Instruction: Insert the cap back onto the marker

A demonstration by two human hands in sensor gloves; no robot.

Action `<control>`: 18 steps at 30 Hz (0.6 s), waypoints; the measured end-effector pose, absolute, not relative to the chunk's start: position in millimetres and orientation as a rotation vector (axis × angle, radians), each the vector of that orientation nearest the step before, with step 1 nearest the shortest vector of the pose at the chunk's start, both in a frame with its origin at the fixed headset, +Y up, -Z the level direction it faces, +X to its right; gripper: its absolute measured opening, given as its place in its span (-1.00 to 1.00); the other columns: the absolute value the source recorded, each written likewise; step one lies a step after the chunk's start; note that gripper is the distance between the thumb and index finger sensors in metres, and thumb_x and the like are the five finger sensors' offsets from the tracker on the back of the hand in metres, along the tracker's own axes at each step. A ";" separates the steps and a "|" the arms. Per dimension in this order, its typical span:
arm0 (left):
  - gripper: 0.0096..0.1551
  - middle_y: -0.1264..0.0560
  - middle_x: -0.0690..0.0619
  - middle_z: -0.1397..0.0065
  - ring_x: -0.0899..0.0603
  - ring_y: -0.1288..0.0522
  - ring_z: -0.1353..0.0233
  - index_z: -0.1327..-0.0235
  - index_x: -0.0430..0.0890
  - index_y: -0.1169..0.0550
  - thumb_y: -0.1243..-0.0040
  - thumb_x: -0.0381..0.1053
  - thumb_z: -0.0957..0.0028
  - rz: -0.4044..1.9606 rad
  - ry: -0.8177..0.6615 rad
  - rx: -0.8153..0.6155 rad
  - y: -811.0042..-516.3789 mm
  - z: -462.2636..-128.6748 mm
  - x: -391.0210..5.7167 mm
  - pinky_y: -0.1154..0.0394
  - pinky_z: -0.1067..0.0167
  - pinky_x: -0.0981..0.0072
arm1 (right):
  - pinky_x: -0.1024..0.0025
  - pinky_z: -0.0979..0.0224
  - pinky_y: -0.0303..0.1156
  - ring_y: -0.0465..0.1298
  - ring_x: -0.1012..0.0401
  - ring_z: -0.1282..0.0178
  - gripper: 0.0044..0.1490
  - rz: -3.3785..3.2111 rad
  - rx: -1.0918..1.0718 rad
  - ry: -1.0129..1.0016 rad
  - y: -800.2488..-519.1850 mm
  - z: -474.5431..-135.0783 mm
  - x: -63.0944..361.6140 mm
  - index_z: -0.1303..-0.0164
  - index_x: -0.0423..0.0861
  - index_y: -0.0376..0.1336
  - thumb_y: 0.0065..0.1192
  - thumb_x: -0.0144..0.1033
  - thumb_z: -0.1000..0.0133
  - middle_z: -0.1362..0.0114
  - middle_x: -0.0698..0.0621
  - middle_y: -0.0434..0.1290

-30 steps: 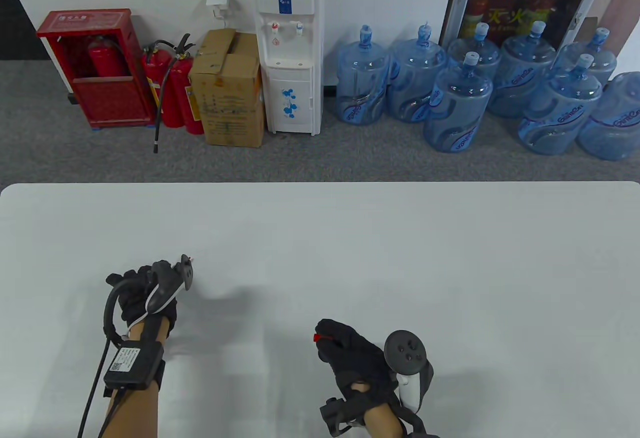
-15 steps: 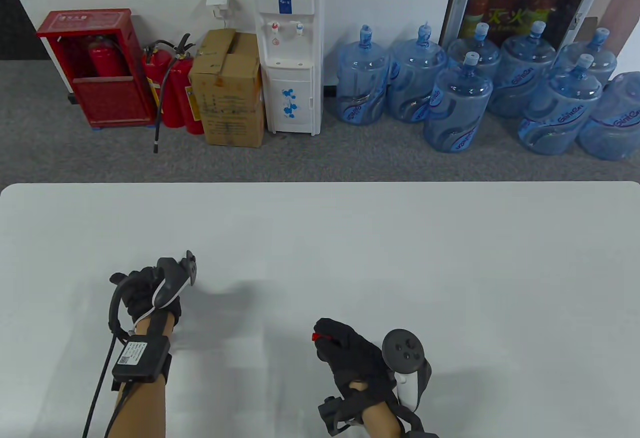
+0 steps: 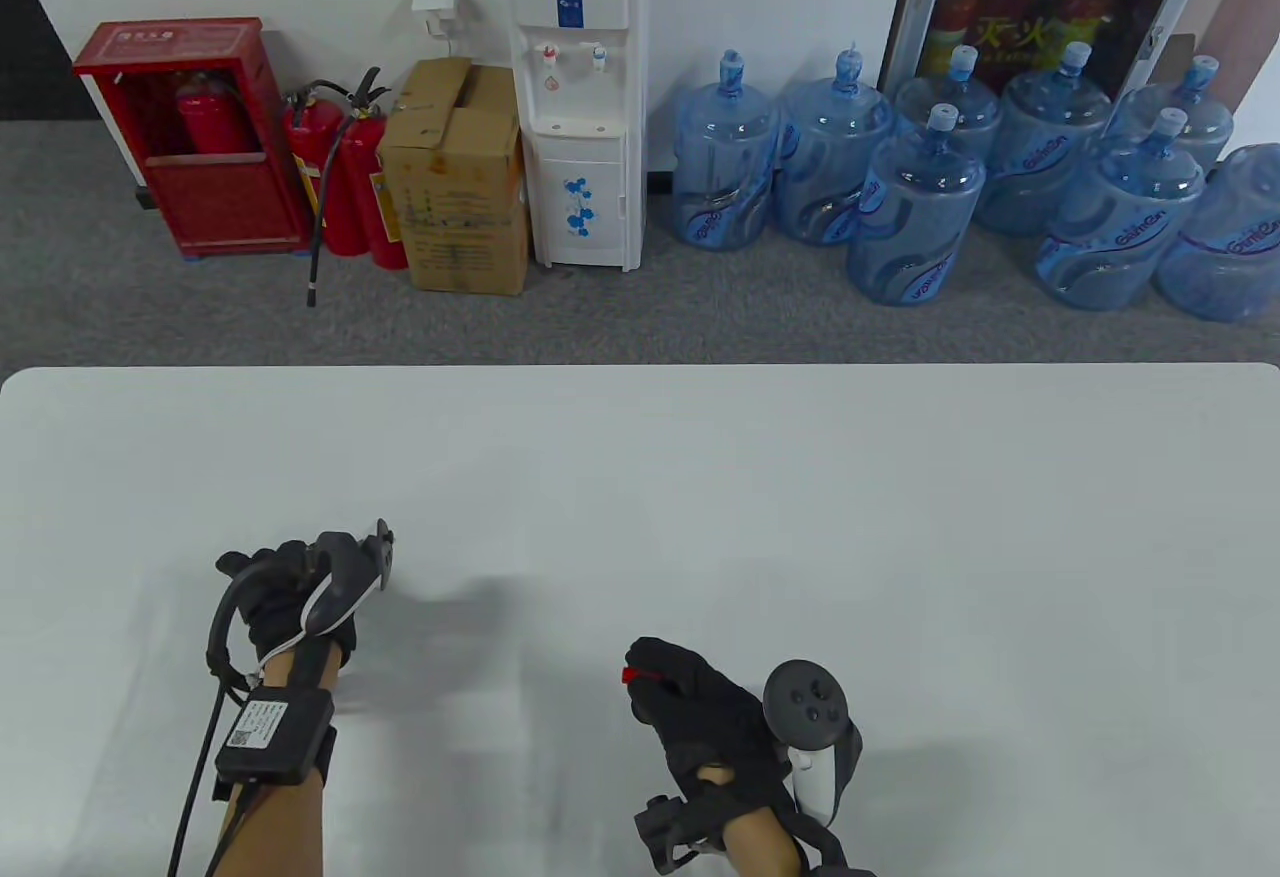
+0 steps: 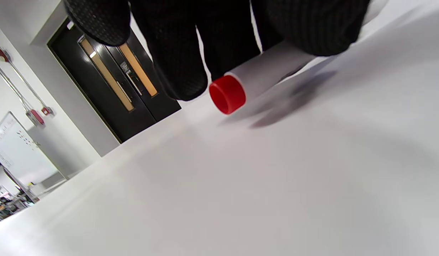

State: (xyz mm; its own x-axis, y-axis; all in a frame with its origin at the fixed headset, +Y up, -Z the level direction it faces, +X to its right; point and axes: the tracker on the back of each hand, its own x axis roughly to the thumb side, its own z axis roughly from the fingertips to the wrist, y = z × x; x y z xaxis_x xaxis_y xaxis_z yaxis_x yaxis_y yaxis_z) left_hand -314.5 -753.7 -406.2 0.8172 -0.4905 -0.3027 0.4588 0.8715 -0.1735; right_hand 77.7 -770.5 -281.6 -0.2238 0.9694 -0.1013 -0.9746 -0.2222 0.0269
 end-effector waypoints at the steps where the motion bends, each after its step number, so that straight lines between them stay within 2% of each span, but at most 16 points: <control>1: -0.50 -0.64 0.18 -0.39 -0.12 -0.67 -0.42 -0.19 0.30 -0.53 -0.16 0.20 0.07 -0.483 0.341 -0.089 -750.4 -403.2 -314.2 -0.32 -0.45 -0.27 | -0.07 -0.45 0.44 0.67 0.22 -0.06 -0.45 1.795 -0.071 0.098 -770.6 -281.5 77.6 -0.17 0.22 0.42 0.45 -0.09 0.07 -0.29 0.12 0.60; 6: -0.47 -0.63 0.20 -0.38 -0.12 -0.66 -0.41 -0.23 0.30 -0.46 -0.13 0.17 0.07 -0.407 0.273 -0.019 -734.1 -391.2 -308.1 -0.33 -0.44 -0.25 | -0.07 -0.45 0.44 0.67 0.23 -0.06 -0.45 1.800 -0.071 0.098 -770.7 -281.2 77.4 -0.17 0.22 0.42 0.45 -0.09 0.07 -0.29 0.11 0.60; 18: -0.47 -0.64 0.20 -0.34 -0.11 -0.68 -0.37 -0.23 0.31 -0.46 -0.12 0.17 0.08 -0.314 0.147 0.127 -716.3 -358.0 -291.0 -0.35 -0.43 -0.24 | -0.08 -0.45 0.44 0.67 0.22 -0.06 -0.44 1.801 -0.065 0.105 -771.6 -280.5 75.3 -0.19 0.19 0.41 0.44 -0.09 0.07 -0.29 0.11 0.60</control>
State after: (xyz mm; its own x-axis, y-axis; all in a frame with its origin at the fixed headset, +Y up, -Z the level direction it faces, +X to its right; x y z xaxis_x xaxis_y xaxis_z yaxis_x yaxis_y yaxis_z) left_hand -291.0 -716.3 -358.0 0.9405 -0.2979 -0.1637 0.3164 0.9432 0.1011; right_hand 75.3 -771.6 -280.5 -0.2312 0.9677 -0.1006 -0.9728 -0.2286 0.0366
